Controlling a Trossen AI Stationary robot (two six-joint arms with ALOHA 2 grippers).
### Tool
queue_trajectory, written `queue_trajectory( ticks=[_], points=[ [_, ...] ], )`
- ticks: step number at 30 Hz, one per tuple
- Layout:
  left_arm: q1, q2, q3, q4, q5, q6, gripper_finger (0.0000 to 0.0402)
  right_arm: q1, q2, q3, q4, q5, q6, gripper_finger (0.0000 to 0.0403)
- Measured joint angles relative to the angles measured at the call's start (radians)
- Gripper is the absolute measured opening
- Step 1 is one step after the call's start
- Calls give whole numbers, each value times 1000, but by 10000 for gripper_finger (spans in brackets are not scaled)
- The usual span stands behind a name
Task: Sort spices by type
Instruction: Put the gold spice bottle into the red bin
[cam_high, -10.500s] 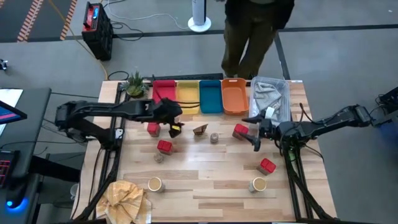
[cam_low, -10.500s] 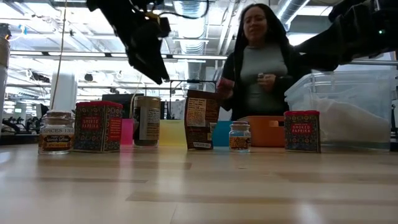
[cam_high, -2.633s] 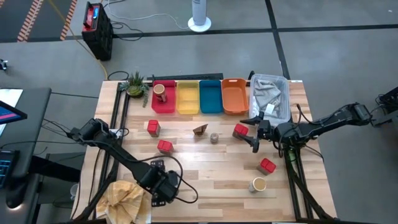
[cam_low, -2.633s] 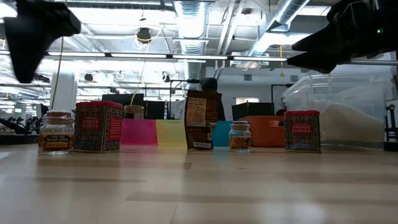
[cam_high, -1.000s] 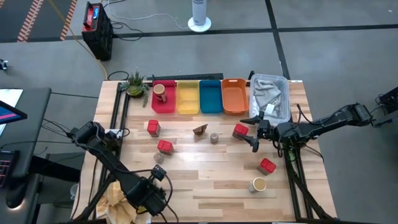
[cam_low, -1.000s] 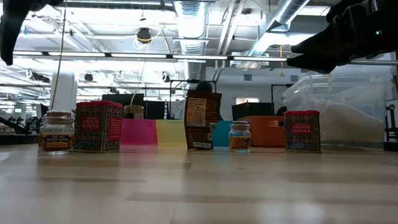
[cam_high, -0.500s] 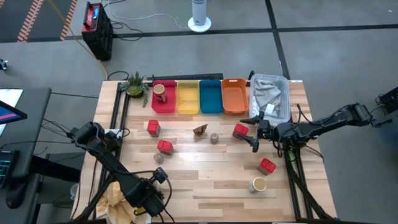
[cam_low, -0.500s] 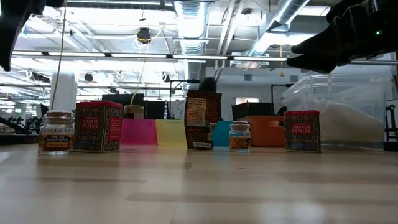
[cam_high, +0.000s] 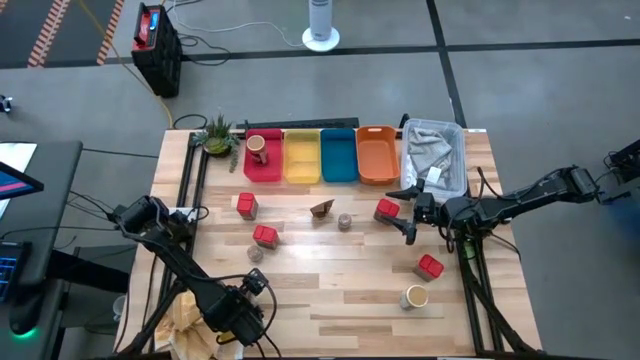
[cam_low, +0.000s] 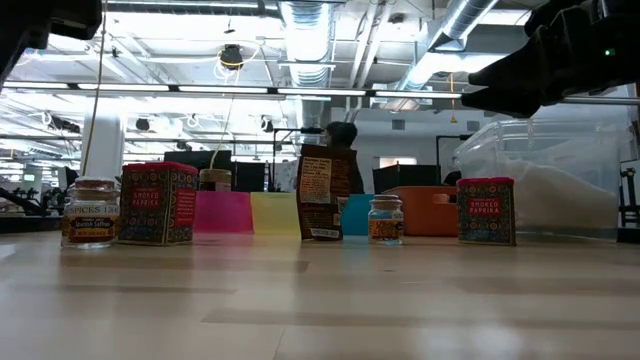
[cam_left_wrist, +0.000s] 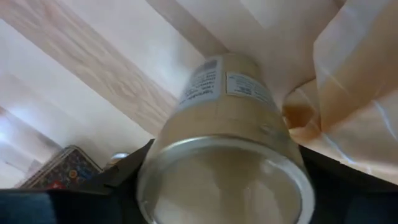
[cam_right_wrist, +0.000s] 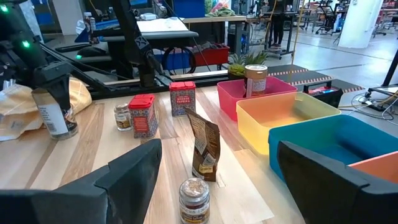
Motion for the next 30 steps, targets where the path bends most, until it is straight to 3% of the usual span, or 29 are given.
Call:
queue_trajectory(
  ticks=[5,14,20,25,30],
  points=[
    [10,-1,1,-19,3,-53,269,0,0,0,0,0,3,354],
    [108,2,79,-78,16,-292,269,-3,0,0,5,0,13,354],
    [241,2,172,-93,104,-343,268,-7,0,0,5,0,16,354],
    [389,1,250,-160,102,-390,268,-6,0,0,4,0,22,354],
    [536,0,297,-215,69,-317,268,-6,0,0,0,0,23,354]
  ],
)
